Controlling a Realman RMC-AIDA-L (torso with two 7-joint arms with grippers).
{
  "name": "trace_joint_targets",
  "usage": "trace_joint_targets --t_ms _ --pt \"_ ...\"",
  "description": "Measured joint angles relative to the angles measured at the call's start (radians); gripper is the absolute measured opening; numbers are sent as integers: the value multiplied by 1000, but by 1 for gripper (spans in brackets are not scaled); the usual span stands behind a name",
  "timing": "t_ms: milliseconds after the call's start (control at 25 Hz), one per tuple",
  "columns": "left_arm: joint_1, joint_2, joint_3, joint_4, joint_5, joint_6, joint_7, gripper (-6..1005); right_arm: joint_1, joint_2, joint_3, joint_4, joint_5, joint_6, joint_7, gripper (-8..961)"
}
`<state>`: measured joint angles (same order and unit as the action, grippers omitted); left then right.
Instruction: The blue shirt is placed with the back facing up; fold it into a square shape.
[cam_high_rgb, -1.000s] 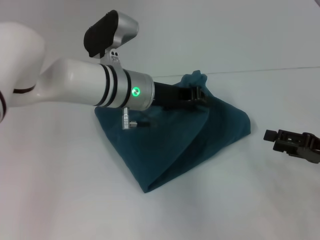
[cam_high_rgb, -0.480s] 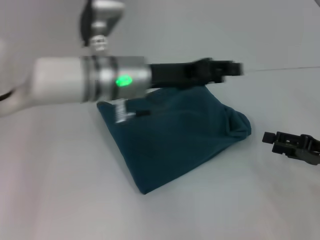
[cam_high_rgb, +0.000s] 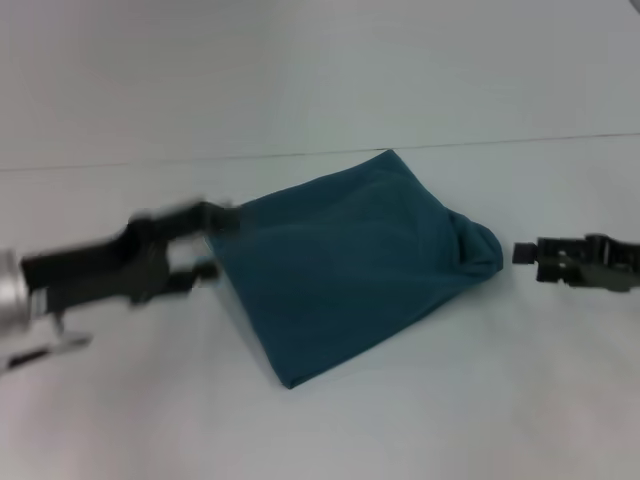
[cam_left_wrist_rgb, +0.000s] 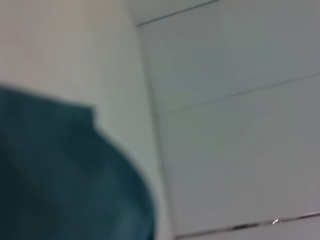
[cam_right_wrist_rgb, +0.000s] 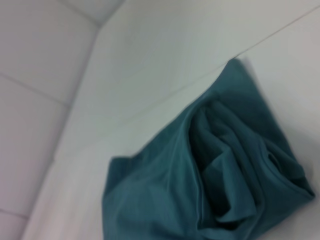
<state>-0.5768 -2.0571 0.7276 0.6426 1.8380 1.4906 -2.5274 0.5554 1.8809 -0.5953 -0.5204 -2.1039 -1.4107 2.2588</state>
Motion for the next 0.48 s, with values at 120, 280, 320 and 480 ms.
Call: trace_joint_targets --t_ms 120,280,320,480 --pt "20 15 -31 14 143 68 28 840 64 -15 -12 -47 -69 -3 79 761" --pt "49 9 -68 23 227 114 97 919 160 -28 -18 -105 -167 0 206 761" --pt "53 8 -71 23 228 114 101 919 185 -27 -21 -119 -196 10 234 761" --pt "82 1 -106 24 229 115 123 919 278 -13 -28 -146 -302 82 324 760"
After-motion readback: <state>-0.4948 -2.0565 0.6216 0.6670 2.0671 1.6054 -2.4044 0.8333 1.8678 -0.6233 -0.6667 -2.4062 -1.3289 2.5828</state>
